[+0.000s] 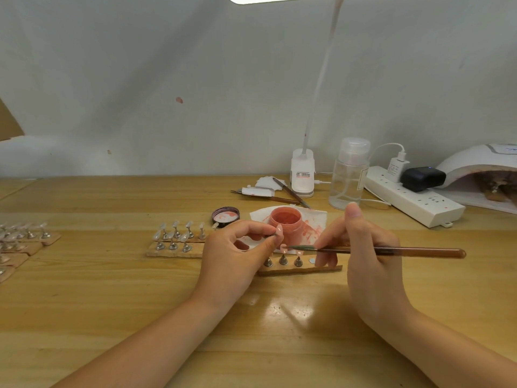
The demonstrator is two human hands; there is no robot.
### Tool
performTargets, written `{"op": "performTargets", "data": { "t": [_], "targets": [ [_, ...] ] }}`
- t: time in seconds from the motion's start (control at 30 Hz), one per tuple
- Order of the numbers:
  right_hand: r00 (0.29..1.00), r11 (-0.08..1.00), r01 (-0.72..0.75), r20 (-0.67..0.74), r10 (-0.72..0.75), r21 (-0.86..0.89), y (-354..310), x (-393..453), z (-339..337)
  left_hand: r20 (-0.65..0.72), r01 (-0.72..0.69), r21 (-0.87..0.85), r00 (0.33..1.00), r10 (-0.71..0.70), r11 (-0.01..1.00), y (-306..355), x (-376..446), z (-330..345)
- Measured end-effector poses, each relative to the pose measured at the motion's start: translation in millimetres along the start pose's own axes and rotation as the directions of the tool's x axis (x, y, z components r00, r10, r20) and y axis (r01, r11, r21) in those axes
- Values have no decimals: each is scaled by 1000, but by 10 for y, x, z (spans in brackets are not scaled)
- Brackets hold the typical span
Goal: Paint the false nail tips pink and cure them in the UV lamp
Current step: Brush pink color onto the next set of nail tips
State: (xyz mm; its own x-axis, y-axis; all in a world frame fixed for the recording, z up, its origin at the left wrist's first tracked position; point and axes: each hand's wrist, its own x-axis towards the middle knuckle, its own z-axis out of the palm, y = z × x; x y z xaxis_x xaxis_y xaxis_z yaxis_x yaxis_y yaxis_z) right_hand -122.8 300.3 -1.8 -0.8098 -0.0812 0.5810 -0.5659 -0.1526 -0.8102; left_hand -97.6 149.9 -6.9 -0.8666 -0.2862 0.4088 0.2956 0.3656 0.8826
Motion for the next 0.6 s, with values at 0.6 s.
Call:
{"op": "performTargets", "data": {
  "t": [0.6],
  "targets": [
    [999, 999, -11, -50, 9, -48, 3, 23, 57, -7, 45, -65, 999, -46, 997, -15, 17, 22]
  ]
}}
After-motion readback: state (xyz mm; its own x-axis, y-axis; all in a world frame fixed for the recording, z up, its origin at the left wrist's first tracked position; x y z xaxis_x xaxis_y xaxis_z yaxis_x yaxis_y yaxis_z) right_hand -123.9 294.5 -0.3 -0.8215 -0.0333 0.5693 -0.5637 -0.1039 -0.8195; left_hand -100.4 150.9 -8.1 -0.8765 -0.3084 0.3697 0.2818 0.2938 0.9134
